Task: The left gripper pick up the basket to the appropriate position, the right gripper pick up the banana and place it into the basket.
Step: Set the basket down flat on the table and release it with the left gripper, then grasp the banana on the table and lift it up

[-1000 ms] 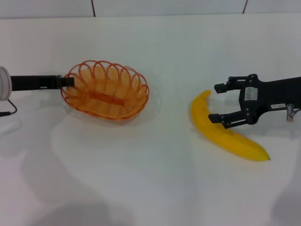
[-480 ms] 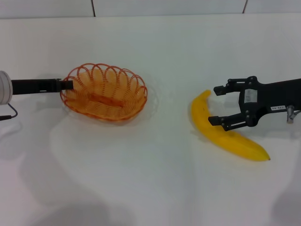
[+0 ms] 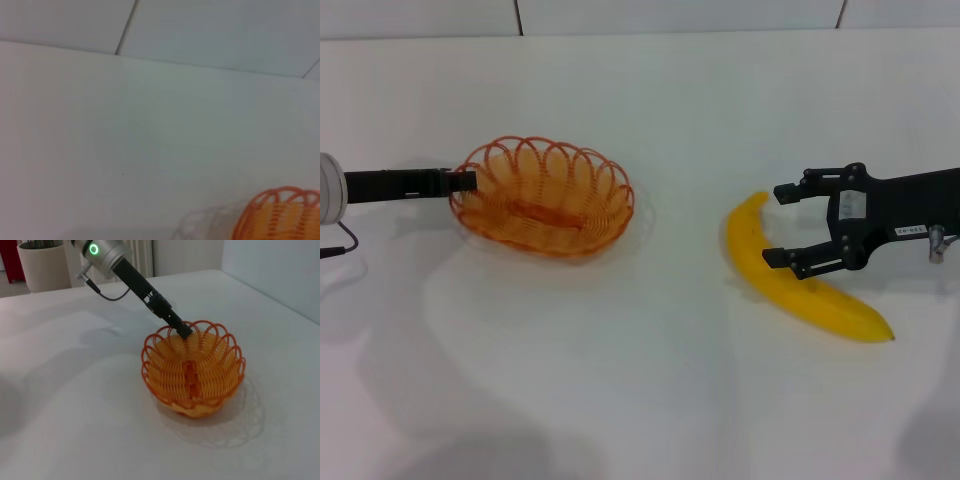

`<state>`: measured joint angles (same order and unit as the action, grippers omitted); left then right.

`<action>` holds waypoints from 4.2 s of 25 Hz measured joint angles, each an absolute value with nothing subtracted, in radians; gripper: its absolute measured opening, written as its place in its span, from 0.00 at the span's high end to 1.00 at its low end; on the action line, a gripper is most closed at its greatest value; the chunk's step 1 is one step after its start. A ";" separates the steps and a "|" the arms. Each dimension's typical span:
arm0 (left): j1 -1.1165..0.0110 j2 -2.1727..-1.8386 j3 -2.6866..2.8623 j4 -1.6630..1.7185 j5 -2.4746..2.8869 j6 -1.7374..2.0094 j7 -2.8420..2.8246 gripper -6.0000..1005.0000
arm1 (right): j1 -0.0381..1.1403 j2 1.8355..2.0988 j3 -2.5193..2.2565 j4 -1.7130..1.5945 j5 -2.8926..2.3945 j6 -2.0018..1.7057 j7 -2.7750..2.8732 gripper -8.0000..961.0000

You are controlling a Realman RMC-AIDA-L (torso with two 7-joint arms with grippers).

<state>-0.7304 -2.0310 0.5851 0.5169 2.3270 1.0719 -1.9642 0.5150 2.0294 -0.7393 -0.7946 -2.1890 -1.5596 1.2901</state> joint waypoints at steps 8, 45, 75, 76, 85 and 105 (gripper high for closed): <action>-0.728 -2.032 0.580 0.495 2.288 1.069 -1.928 0.83 | 0.514 2.029 -0.738 -0.795 -2.189 -1.559 1.290 0.08; -0.414 -2.043 0.586 0.488 1.861 1.344 -0.872 0.34 | 0.537 2.042 -0.739 -0.765 -2.084 -1.516 1.284 0.08; -0.341 -2.039 0.575 0.466 1.855 1.391 -0.785 0.35 | 0.299 2.044 -1.465 -1.532 -2.445 -1.443 2.225 0.09; -0.342 -2.039 0.575 0.466 1.855 1.391 -0.785 0.35 | 0.306 2.044 -1.465 -1.518 -2.451 -1.443 2.227 0.09; -0.345 -2.039 0.575 0.466 1.854 1.391 -0.784 0.35 | 0.358 2.042 -1.491 -1.432 -2.476 -1.442 2.243 0.09; -0.348 -2.040 0.577 0.466 1.855 1.391 -0.784 0.35 | 0.424 2.041 -1.481 -1.316 -2.486 -1.407 2.266 0.12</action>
